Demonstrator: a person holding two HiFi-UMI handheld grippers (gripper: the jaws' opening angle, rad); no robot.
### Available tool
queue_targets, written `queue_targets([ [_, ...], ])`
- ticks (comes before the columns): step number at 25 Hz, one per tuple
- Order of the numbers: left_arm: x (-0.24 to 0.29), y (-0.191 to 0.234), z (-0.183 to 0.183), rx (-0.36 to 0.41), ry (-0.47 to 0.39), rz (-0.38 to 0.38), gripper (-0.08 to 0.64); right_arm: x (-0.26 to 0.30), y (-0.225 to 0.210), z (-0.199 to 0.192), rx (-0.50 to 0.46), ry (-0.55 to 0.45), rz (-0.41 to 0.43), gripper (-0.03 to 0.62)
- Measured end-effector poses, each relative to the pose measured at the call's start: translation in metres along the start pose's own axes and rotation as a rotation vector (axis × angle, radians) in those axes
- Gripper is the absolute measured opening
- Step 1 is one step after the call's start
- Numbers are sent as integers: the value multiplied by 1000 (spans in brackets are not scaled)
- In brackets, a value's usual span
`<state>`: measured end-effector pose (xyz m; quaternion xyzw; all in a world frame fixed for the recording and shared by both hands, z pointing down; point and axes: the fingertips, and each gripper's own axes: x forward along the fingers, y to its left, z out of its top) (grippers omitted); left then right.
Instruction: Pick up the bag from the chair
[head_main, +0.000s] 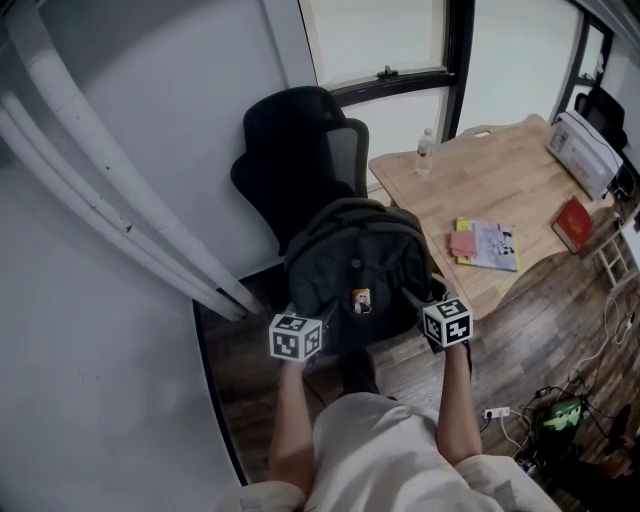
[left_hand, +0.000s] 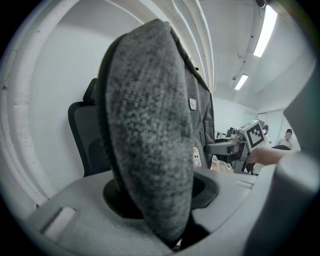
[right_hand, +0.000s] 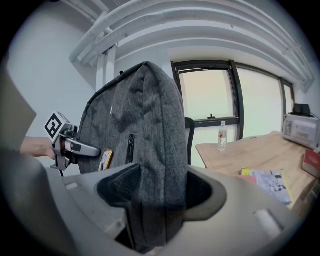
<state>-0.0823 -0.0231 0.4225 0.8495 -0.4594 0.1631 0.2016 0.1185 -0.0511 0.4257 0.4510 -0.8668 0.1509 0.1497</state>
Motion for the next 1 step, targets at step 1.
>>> queue_targets([
  [1, 1, 1, 2, 2, -5, -2, 173, 1, 0, 2, -6, -3, -2, 264],
])
